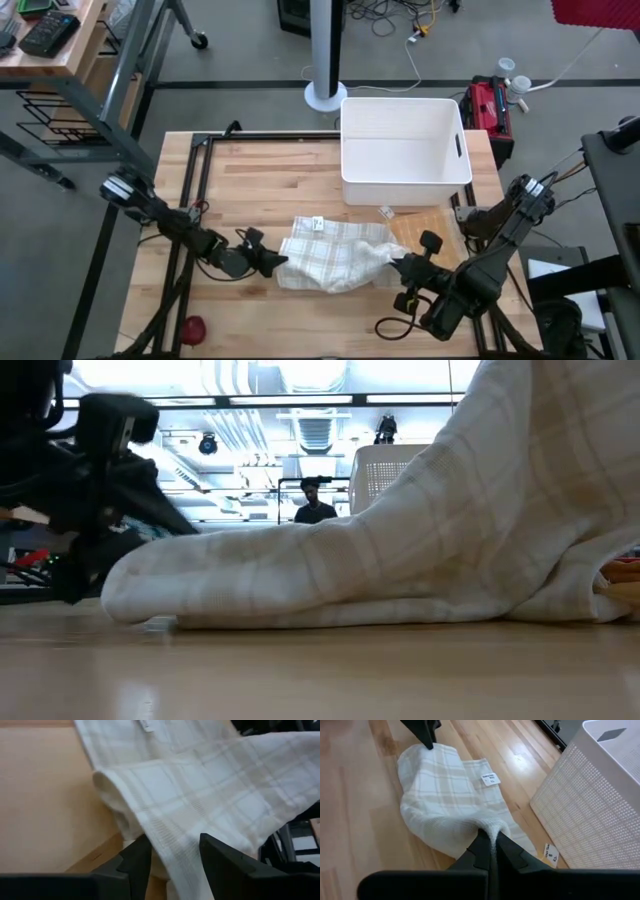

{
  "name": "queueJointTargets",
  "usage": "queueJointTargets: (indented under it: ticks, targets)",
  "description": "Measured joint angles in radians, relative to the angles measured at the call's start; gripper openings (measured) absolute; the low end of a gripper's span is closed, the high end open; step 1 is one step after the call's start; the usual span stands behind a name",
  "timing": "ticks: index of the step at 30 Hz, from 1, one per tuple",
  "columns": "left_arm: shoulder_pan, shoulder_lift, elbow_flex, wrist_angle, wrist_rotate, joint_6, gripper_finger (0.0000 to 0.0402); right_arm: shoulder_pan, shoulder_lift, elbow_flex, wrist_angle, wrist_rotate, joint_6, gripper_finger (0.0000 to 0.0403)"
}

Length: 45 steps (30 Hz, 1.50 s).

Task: Fold towel
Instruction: Fold the white checkered towel

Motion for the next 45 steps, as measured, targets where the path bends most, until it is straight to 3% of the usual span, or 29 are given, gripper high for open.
queueJointTargets:
  ticks: [6,12,16,22,33,35,38,42,45]
  targets:
    - [0.009,0.011,0.000,0.116,-0.066,0.142,0.0128,0.000,0.000,0.000,0.005,0.000,0.001,0.0000]
    - [0.008,-0.012,0.000,0.120,-0.067,0.232,0.0019,0.000,0.000,0.000,0.005,0.000,0.000,0.0000]
    - [0.007,-0.075,0.000,0.164,-0.067,0.334,0.0006,0.000,-0.001,0.000,0.005,-0.001,-0.012,0.0000]
    - [0.001,-0.340,0.000,0.234,-0.071,0.675,0.0001,0.003,-0.034,0.046,-0.047,0.017,-0.036,0.0000]
    - [-0.095,-0.891,0.000,0.221,-0.108,1.323,0.0000,0.113,-0.227,0.171,-0.077,0.377,-0.047,0.0000]
    - [-0.123,-0.954,0.000,0.232,-0.106,1.406,0.0000,0.130,-0.268,0.168,-0.078,0.375,-0.044,0.0000]
    - [-0.153,-1.032,0.000,0.269,-0.096,1.484,0.0000,0.131,-0.316,0.158,-0.085,0.250,-0.083,0.0000]
    - [-0.169,-1.106,0.030,0.240,-0.060,1.480,0.0000,0.129,-0.342,0.154,-0.074,0.284,-0.078,0.0000]
    - [-0.169,-1.129,0.083,0.121,-0.057,1.443,0.0000,0.129,-0.355,0.159,-0.064,0.300,-0.053,0.0000]
